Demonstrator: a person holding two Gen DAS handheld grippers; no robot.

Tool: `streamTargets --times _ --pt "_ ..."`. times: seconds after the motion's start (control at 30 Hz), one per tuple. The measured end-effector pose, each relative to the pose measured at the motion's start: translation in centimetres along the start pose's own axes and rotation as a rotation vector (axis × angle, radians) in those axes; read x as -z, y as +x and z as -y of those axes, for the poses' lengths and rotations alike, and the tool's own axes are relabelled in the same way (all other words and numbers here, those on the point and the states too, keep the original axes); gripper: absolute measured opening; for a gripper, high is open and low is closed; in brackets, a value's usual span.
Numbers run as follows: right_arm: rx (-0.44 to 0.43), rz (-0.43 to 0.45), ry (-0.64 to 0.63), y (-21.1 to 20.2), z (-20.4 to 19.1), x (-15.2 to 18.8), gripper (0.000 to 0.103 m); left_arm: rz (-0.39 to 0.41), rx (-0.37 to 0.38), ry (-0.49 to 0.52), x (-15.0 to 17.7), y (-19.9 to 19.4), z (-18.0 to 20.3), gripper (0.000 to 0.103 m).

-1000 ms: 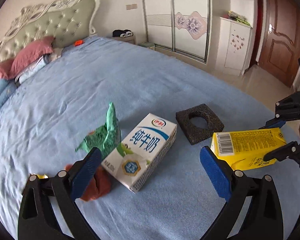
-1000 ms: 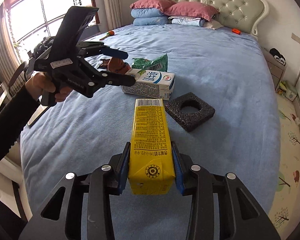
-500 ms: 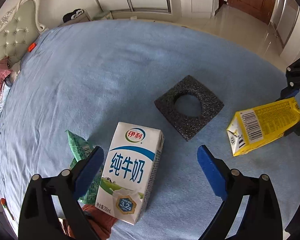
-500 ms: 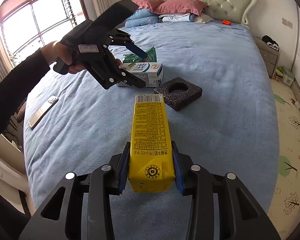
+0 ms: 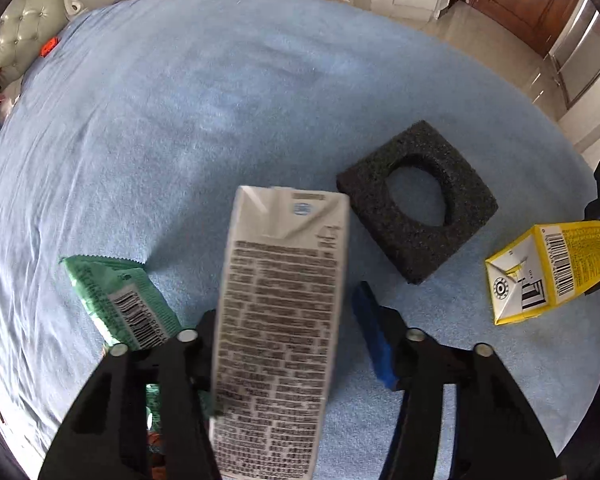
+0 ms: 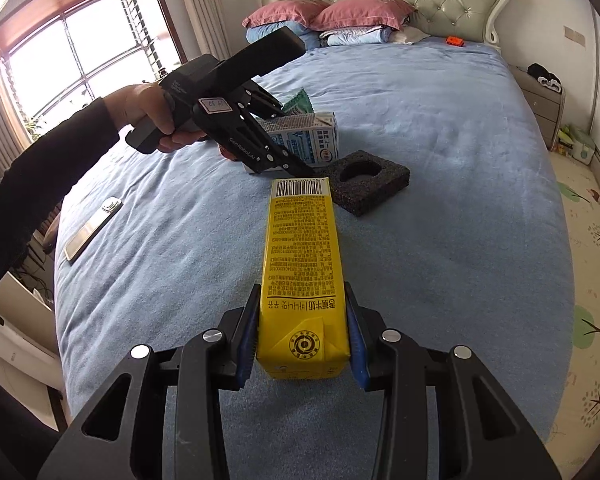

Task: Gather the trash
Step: 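Grasp the yellow juice box with the right tool while the left grasps the white milk carton, then carry both cartons over the yellow bin and open both tools to drop them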

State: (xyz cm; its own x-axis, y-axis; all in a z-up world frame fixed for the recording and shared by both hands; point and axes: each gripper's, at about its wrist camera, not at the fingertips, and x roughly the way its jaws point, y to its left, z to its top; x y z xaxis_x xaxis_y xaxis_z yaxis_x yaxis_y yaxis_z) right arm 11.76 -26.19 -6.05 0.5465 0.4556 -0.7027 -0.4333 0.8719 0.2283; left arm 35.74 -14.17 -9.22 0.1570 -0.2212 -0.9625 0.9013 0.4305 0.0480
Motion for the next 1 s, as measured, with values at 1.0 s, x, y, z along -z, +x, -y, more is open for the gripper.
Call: streamTargets --times 1.0 --pt "0.254 0.234 0.316 -16.6 5.7 10.9 0.037 0.373 0.171 -0.212 0.4 -8.7 19.5 0.041"
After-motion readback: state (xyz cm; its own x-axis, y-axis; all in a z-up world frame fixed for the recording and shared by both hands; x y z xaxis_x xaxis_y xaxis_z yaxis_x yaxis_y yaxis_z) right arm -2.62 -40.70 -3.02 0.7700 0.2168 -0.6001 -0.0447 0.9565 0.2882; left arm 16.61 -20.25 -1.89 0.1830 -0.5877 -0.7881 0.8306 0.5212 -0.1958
